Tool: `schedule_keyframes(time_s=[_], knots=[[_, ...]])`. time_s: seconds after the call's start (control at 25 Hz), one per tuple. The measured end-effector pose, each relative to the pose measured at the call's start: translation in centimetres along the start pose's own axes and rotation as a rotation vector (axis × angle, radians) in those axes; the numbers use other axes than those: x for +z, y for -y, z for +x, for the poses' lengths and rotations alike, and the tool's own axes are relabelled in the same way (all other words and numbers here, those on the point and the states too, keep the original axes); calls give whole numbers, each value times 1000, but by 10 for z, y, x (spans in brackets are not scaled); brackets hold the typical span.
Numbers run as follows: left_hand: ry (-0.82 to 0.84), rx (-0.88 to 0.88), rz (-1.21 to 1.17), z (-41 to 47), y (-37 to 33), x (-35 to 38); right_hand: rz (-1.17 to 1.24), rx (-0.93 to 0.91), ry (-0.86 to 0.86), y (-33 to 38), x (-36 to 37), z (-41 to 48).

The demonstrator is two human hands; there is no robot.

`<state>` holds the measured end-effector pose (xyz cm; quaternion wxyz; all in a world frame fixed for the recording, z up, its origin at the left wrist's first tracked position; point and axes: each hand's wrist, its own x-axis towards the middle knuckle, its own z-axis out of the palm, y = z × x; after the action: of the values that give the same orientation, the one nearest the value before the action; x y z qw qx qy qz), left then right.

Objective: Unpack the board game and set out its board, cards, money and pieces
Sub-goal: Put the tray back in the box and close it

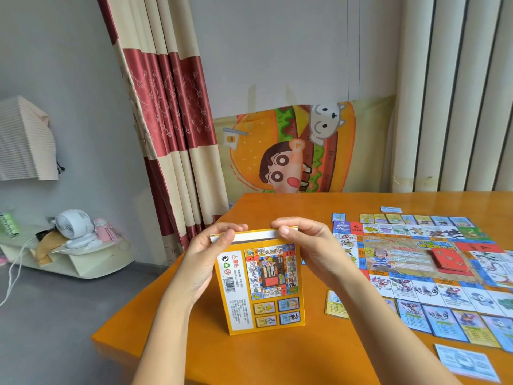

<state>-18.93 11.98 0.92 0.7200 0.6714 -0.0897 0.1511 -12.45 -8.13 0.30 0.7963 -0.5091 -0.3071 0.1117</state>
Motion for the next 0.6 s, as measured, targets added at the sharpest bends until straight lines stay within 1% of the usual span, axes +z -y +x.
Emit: schedule_keyframes(time_s=[0.12, 0.2, 0.28, 0.32, 0.44, 0.48, 0.6], knots=[[-6, -12, 0, -1, 2, 1, 0, 9, 43, -4, -6, -2], [-20, -15, -6, 0, 3, 1, -20, -21, 33, -6, -7, -1], [-26, -3, 12, 0, 1, 2, -112, -72, 29, -4, -9, 1], [-32, 9, 61, 0, -2, 1, -169, -87, 40, -1, -10, 2], [-89, 77, 374, 2, -16, 0, -295, -64, 84, 8, -16, 3], [-95, 105, 488, 2, -18, 0, -288, -32, 116, 9, -19, 3], [-67, 236, 814, 1, -20, 9, -152, 71, 231, 12, -27, -2]])
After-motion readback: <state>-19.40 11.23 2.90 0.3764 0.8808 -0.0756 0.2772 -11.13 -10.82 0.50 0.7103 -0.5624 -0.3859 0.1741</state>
